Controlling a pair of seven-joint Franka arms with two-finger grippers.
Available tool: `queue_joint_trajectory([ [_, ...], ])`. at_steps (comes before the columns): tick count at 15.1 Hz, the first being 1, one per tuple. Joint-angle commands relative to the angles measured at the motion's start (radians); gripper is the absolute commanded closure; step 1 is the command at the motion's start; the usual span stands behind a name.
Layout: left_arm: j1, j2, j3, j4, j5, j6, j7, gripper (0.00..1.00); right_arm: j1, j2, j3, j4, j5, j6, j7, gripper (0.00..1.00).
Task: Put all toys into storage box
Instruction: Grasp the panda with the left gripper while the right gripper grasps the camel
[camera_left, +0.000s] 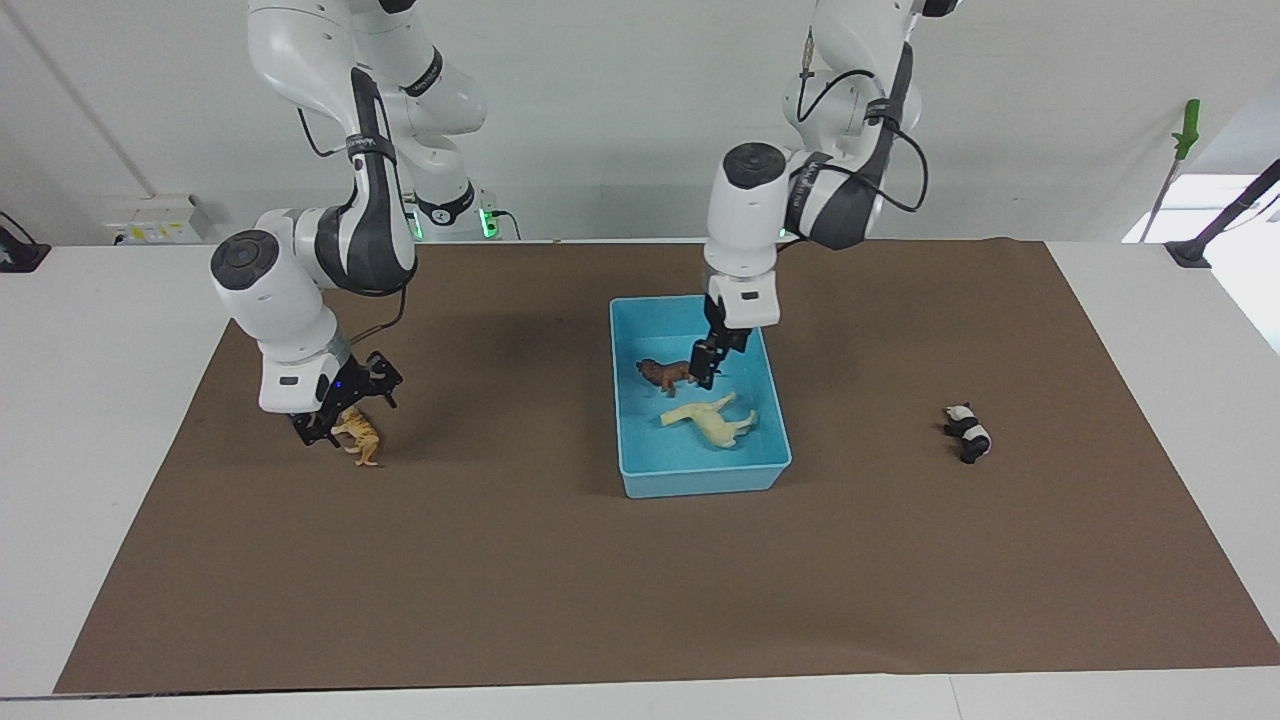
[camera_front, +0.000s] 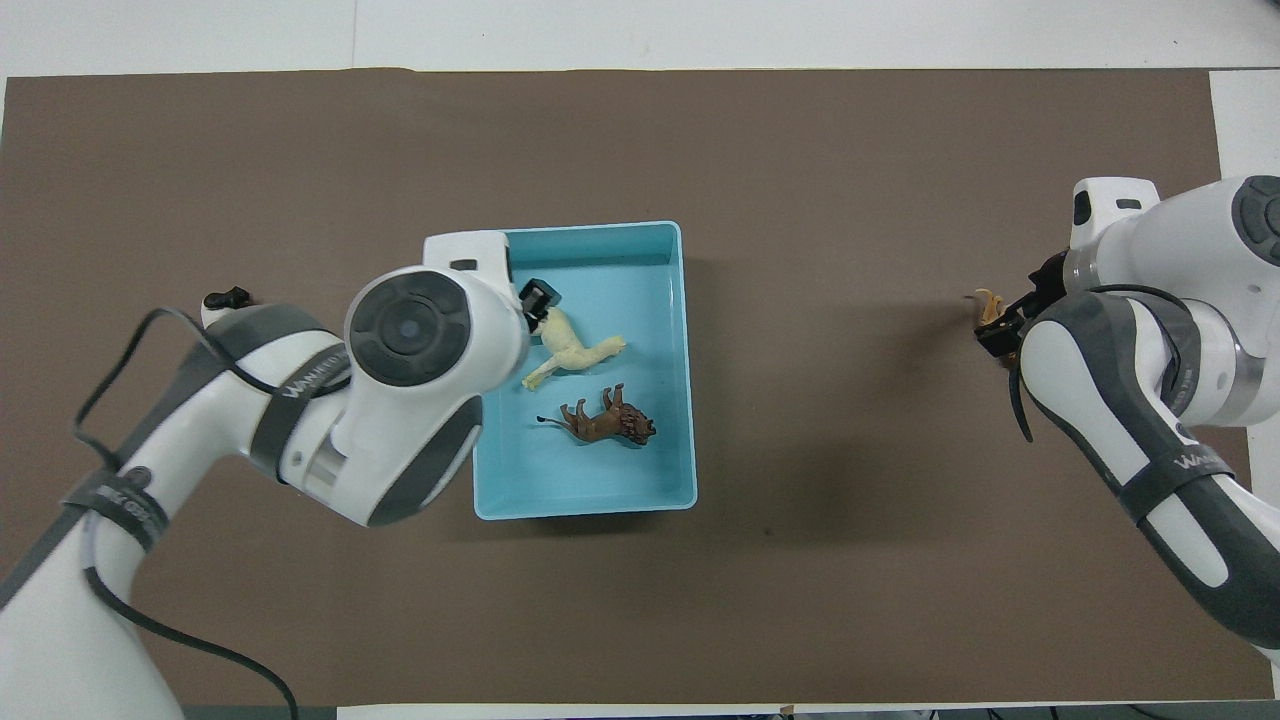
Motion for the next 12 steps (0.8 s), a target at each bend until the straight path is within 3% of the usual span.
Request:
queue_joint_trajectory([
  [1,0.17,-0.012,-0.009,-0.012,-0.01,-0.023,0.3,0.0,-0.019,-0.011,0.013,-0.051,0.004,0.063,0.01,0.0],
  [8,0.467,0.02,-0.007,-0.019,-0.011,0.004,1.077,0.0,-0.038,-0.012,0.013,-0.137,0.002,0.183,-0.005,0.0],
  [12,0.554,0.048,-0.007,-0.067,-0.011,0.102,1.263,0.0,-0.079,0.015,0.014,-0.146,0.002,0.229,-0.06,0.0],
])
